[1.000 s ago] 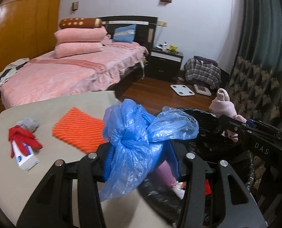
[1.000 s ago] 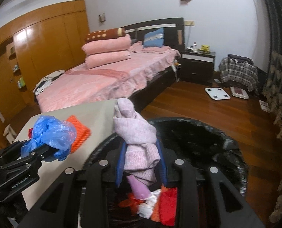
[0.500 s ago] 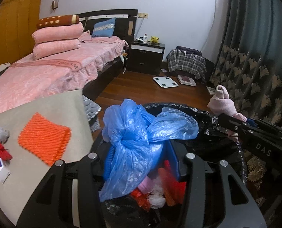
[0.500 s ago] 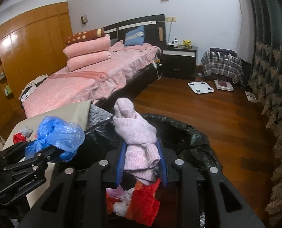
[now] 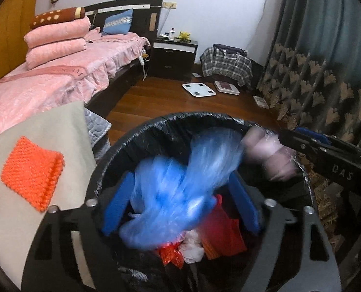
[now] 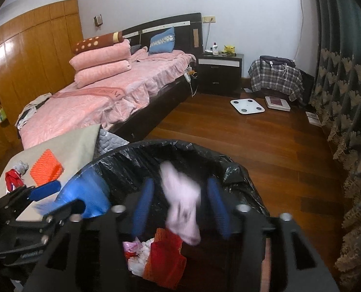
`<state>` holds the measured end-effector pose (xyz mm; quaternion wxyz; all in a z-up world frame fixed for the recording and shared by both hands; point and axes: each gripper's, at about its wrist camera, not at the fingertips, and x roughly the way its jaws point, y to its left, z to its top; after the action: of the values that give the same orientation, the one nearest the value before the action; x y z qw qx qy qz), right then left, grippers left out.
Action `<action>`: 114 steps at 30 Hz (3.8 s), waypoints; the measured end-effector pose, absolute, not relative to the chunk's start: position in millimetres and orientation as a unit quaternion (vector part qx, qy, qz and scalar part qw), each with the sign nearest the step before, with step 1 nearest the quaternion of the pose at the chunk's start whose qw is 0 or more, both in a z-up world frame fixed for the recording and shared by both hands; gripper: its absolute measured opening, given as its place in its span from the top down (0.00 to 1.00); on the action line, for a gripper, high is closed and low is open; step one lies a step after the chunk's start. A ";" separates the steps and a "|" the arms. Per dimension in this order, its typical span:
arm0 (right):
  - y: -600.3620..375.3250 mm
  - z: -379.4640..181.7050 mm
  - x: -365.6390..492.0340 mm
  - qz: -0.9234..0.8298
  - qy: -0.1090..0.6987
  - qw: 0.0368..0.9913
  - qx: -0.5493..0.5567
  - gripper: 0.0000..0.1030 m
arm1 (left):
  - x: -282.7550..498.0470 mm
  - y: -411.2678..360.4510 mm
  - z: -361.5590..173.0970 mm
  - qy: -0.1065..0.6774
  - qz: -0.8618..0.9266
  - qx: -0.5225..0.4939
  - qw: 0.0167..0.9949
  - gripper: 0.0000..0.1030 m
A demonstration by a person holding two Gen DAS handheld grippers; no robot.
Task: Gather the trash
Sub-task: 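Carry the blue bag and pink towel over the bin and release both, then grasp the red glove on the tissue box with the left tool, then grasp the orange foam net with the right tool while the left tool holds the red glove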
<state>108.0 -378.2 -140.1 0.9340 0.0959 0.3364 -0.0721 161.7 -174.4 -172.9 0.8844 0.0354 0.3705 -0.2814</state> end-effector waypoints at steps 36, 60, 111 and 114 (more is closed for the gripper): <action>-143.7 -120.9 170.4 0.124 0.313 0.941 0.035 0.06 | 148.6 104.3 -149.6 0.335 0.019 -0.033 0.942 0.12; -79.4 -192.2 278.3 0.079 0.387 0.919 -0.007 0.06 | 192.2 172.7 -174.5 0.353 0.070 -0.063 0.931 0.12; -50.7 -198.8 196.0 0.182 0.388 0.903 -0.036 0.66 | 139.3 162.9 -181.9 0.364 0.047 -0.069 0.928 0.89; -50.5 -199.3 193.0 0.181 0.391 0.902 -0.036 0.66 | 128.0 162.7 -189.2 0.372 0.048 -0.071 0.924 0.81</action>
<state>193.0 -50.5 -199.3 0.9017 -0.0360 0.3908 0.1815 128.0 162.7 -189.2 0.9243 -0.0708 0.3719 0.0481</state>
